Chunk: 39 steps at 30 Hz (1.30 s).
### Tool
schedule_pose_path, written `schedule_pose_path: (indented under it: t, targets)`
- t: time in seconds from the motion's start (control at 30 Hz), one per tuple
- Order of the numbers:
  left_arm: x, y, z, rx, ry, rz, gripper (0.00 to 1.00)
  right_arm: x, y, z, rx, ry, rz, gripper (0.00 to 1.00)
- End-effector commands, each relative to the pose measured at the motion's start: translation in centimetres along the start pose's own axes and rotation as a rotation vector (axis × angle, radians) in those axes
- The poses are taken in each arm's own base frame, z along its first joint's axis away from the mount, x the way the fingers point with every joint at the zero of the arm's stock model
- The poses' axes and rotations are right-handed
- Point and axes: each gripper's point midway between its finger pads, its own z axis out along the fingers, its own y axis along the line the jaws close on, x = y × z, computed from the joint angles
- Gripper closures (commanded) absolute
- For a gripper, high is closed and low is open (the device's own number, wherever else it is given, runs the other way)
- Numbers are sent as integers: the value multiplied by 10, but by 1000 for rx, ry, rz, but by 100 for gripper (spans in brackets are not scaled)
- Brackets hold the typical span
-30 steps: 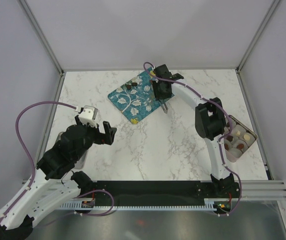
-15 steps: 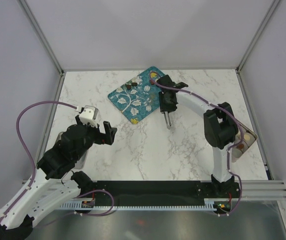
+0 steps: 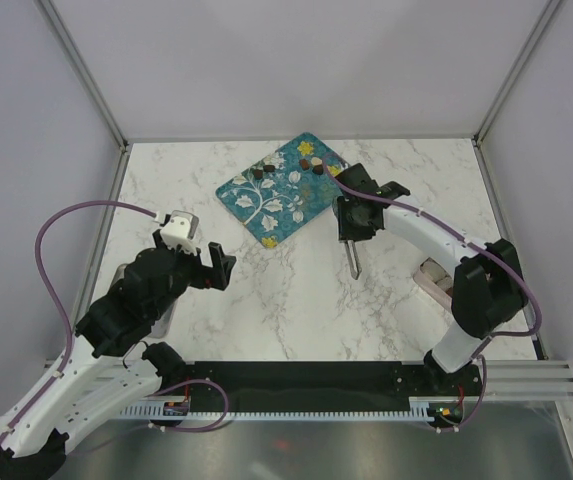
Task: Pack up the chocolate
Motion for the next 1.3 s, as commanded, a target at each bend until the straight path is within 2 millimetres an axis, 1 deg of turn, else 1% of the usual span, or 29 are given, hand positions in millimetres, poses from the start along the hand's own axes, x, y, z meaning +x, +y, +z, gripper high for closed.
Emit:
schedule_pose_path:
  t: [0.0, 0.03, 0.07, 0.13, 0.17, 0.2, 0.23, 0.27, 0.37, 0.43, 0.47, 0.5, 0.53, 0.57, 0.6, 0.67, 0.7, 0.73, 0.77, 0.87, 0.93, 1.13, 1.23, 1.27]
  targets:
    - [-6, -8, -2, 36, -16, -24, 1, 12, -7, -21, -9, -13, 25, 62]
    - [-6, -9, -2, 40, -16, -29, 1, 18, -10, -22, 4, -1, 32, 63]
    - [-6, -10, -1, 46, -11, -28, 1, 35, -19, -20, 30, 40, 38, 63]
    - [-5, -12, -1, 53, -8, -34, 1, 46, -25, -26, 39, 46, 75, 64]
    - [-5, -13, -1, 56, -5, -33, 1, 60, -35, -25, 74, 69, 81, 64]
    - [-5, -13, -1, 57, -3, -34, 1, 60, -40, -34, 83, 49, 96, 64]
    - [-6, -13, 0, 56, -5, -34, 1, 65, -44, -37, 103, 49, 127, 64]
    - [-5, -14, 0, 58, 0, -32, 1, 67, -54, -42, 149, 39, 142, 64]
    - [-4, -15, 3, 64, 12, -25, 1, 66, -63, -66, 177, -3, 211, 64]
    - [-2, -16, 3, 67, 18, -22, 1, 65, -65, -75, 177, -22, 240, 63]
    - [-2, -17, 4, 74, 21, -20, 1, 68, -67, -80, 184, -20, 267, 63]
    - [-1, -17, 4, 74, 25, -20, 1, 67, -72, -87, 199, -41, 284, 63]
    - [-2, -17, 3, 76, 20, -18, 1, 70, -77, -90, 222, -44, 298, 63]
    - [-2, -18, 3, 77, 21, -16, 1, 77, -85, -95, 262, -30, 305, 63]
    - [-1, -17, 2, 76, 19, -13, 1, 79, -89, -100, 270, -48, 348, 63]
    - [-2, -16, 2, 74, 13, -10, 1, 89, -99, -103, 311, -47, 378, 63]
    - [-2, -16, 2, 73, 13, -8, 1, 91, -101, -107, 315, -66, 431, 64]
    - [-2, -16, 3, 73, 13, -7, 1, 92, -105, -108, 331, -77, 452, 64]
    - [-2, -17, 3, 80, 16, -6, 1, 99, -110, -108, 350, -72, 472, 64]
    - [2, -23, 5, 106, 36, -3, 1, 108, -119, -111, 367, -94, 531, 64]
    - [3, -25, 5, 115, 43, -2, 1, 118, -126, -107, 390, -76, 571, 64]
    - [3, -27, 4, 132, 41, -6, 1, 143, -130, -99, 391, -54, 658, 64]
    - [5, -31, 3, 156, 51, -4, 1, 150, -136, -100, 403, -58, 677, 65]
    - [5, -32, 4, 157, 52, -3, 1, 154, -139, -103, 408, -62, 683, 65]
